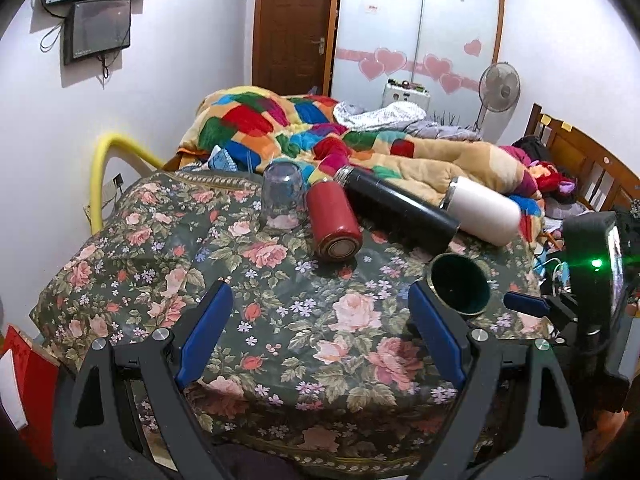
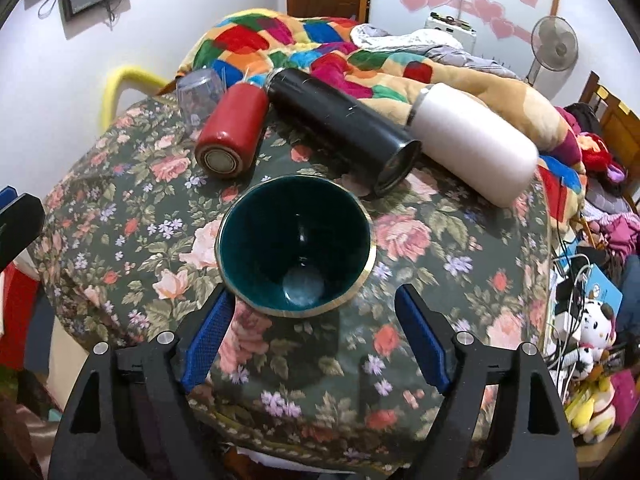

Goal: Flip cup upright

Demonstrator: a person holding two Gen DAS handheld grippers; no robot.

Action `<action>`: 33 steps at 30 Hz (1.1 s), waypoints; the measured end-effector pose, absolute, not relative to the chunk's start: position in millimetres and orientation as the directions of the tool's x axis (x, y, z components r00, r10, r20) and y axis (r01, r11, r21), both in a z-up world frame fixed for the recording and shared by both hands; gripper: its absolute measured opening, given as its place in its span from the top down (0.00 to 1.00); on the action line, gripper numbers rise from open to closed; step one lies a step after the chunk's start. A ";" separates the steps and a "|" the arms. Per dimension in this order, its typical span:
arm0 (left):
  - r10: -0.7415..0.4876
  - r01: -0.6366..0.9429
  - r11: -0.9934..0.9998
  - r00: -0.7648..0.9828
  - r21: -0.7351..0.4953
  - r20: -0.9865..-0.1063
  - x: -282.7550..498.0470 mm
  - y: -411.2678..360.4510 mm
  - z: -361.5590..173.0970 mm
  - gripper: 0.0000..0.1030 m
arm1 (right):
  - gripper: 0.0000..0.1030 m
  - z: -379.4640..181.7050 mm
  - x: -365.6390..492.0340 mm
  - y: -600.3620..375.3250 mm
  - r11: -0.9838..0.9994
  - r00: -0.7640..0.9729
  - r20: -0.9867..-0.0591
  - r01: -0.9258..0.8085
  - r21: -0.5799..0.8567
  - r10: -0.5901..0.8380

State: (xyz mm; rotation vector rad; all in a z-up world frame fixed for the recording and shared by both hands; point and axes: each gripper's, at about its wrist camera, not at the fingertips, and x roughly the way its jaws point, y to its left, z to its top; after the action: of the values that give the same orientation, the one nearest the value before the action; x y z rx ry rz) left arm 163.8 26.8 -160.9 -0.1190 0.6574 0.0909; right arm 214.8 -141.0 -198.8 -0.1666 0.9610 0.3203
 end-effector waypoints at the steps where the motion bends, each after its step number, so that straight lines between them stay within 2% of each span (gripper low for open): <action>1: 0.045 -0.118 0.990 0.793 -0.081 -0.607 160.3 24.7 -157.4 0.13 | 0.23 -195.3 211.8 -143.8 0.942 0.535 -0.821 -0.337 0.008 0.198; 7: 0.014 -0.071 0.994 0.845 -0.085 -0.534 133.3 4.7 -121.1 0.13 | 0.23 -148.4 178.5 -166.8 0.944 0.628 -0.740 -0.330 0.026 0.240; 13: -0.030 -0.008 0.996 0.911 -0.091 -0.412 95.9 -15.8 -73.6 0.13 | 0.22 -81.0 132.0 -193.6 0.946 0.769 -0.570 -0.321 0.047 0.289; 20: -0.021 0.011 0.999 0.971 -0.042 -0.238 46.6 -33.9 -25.0 0.09 | 0.22 -18.7 71.7 -213.8 0.947 0.890 -0.327 -0.316 0.061 0.318; 25: -0.016 0.009 0.999 0.986 -0.045 -0.163 20.7 -36.0 -10.1 0.01 | 0.14 -0.6 41.5 -218.3 0.950 0.928 -0.201 -0.306 0.066 0.313; 33: 0.008 -0.016 0.999 0.989 -0.048 -0.146 9.2 -29.7 -12.5 0.00 | 0.00 -1.9 26.4 -218.8 0.960 0.950 -0.140 -0.275 0.048 0.279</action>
State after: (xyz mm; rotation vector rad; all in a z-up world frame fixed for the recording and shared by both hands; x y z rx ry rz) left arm 9.2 -29.7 -12.5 -0.0491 0.1463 0.0121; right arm 26.4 -218.8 -1.9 0.0275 0.1465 0.2821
